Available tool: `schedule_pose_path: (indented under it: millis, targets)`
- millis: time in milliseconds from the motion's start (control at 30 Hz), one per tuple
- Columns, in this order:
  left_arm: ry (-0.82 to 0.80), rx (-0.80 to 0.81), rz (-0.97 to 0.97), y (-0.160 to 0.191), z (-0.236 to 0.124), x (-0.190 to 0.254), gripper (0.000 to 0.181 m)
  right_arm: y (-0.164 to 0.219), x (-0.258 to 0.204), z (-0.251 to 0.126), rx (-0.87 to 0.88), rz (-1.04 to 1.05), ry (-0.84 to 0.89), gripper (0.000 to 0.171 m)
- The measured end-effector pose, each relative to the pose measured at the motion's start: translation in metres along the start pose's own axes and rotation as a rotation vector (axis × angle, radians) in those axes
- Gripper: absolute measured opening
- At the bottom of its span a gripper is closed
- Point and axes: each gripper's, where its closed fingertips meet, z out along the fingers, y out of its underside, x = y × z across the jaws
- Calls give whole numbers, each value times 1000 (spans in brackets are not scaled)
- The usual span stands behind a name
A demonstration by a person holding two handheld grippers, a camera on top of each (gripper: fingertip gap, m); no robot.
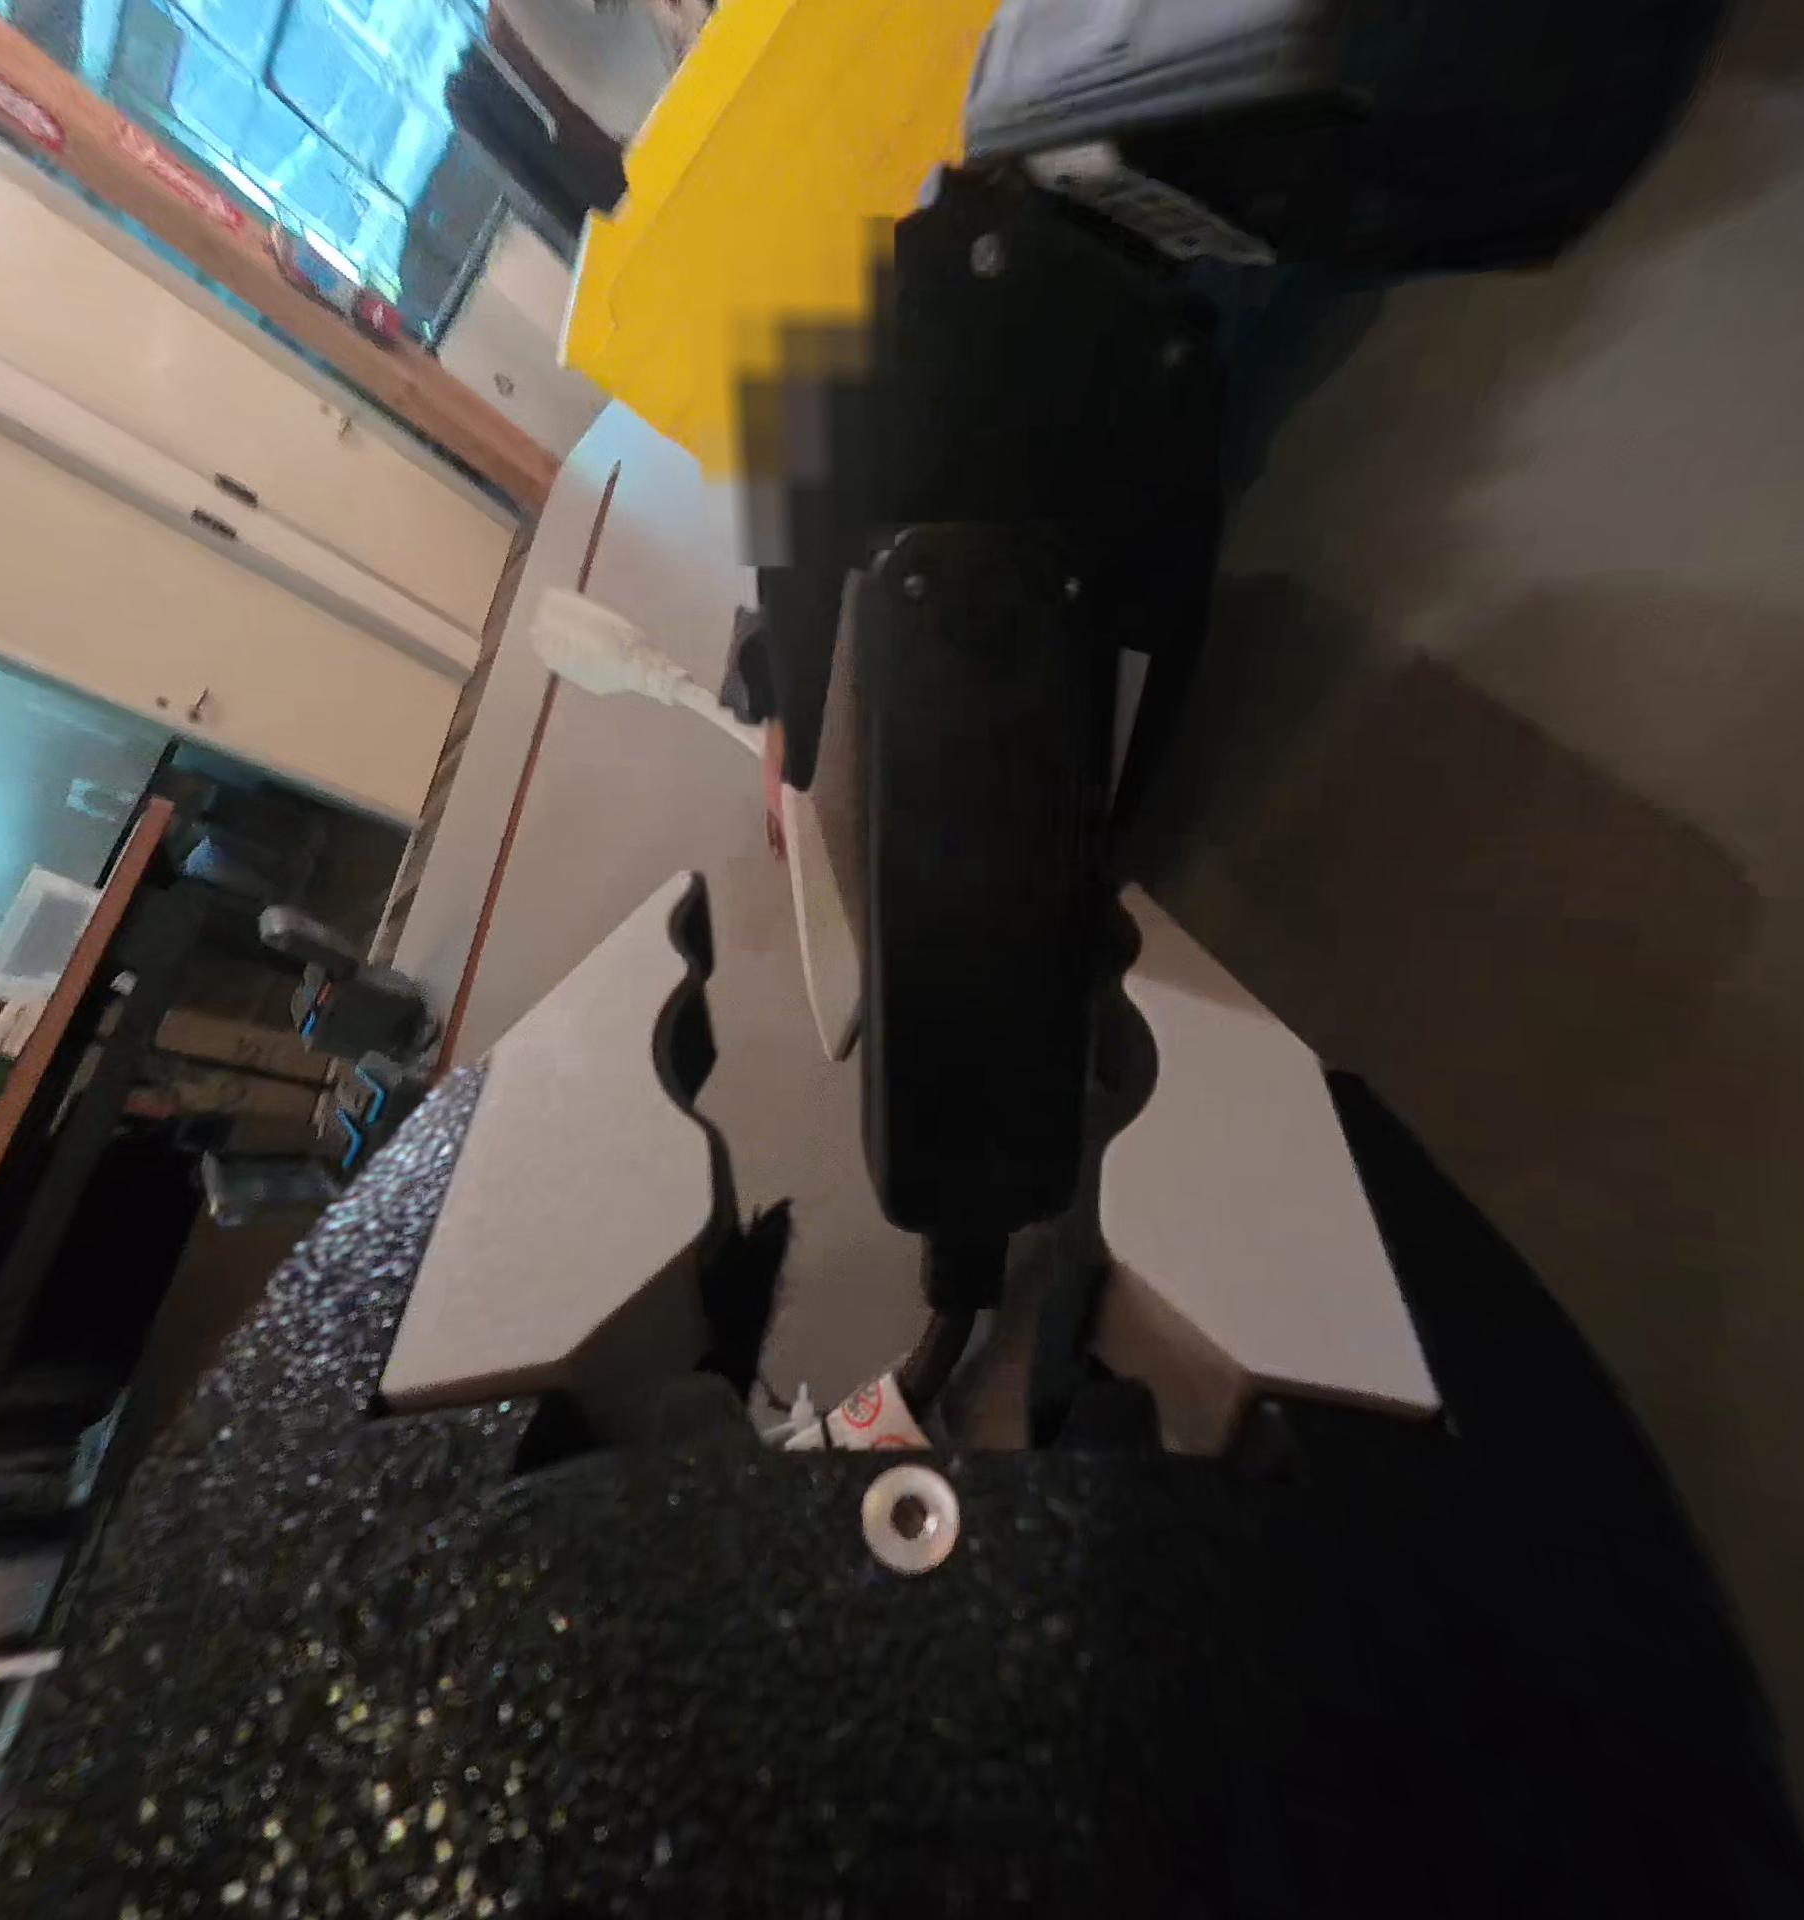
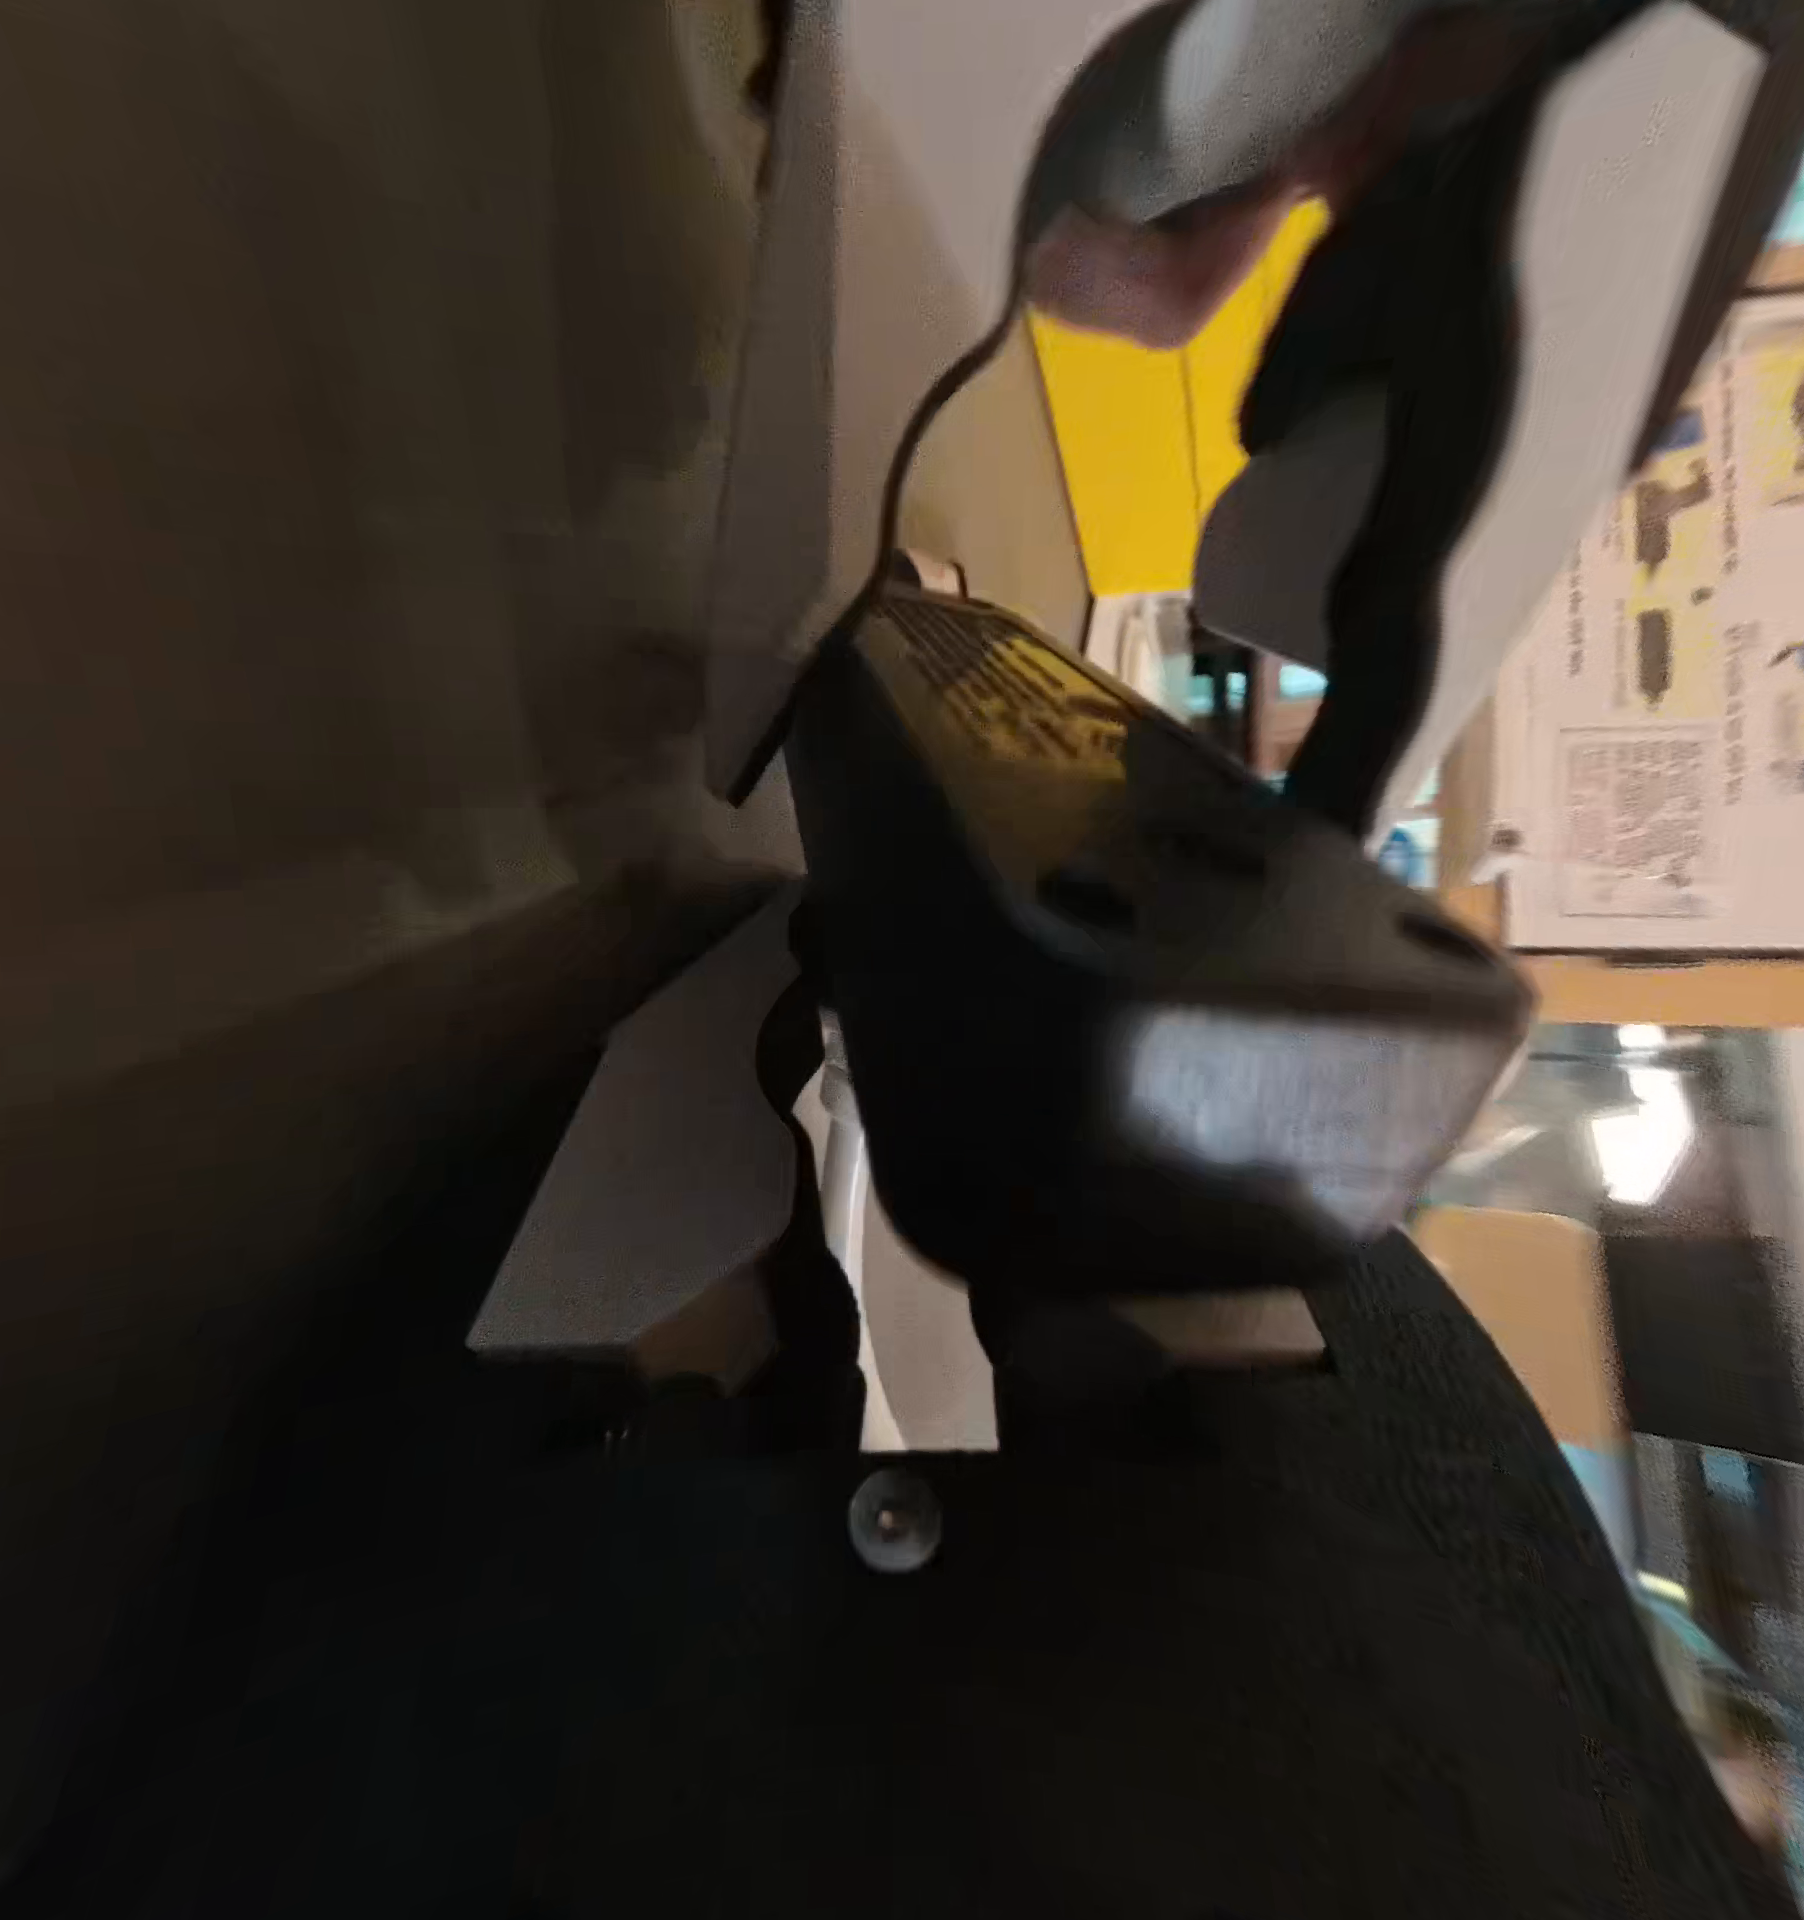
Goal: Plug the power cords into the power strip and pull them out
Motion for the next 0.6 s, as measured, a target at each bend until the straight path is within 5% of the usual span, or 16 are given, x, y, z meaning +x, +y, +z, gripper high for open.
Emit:
schedule_pose_path:
  millis: [100, 267, 367, 600]
  targets:
    - [-37, -170, 64, 20, 11, 0, 81, 2, 5, -1, -32, -77, 61, 24]
    - [-133, -230, 241, 25, 15, -1, 60, 3, 13, -5, -53, -92, 118, 23]
    - [-208, -156, 277, 10, 8, -7, 43, -2, 20, -14, 26, 6, 135, 23]
    - [-78, -40, 104, 3, 9, 13, 43, -12, -1, -25, 142, 145, -11, 23]
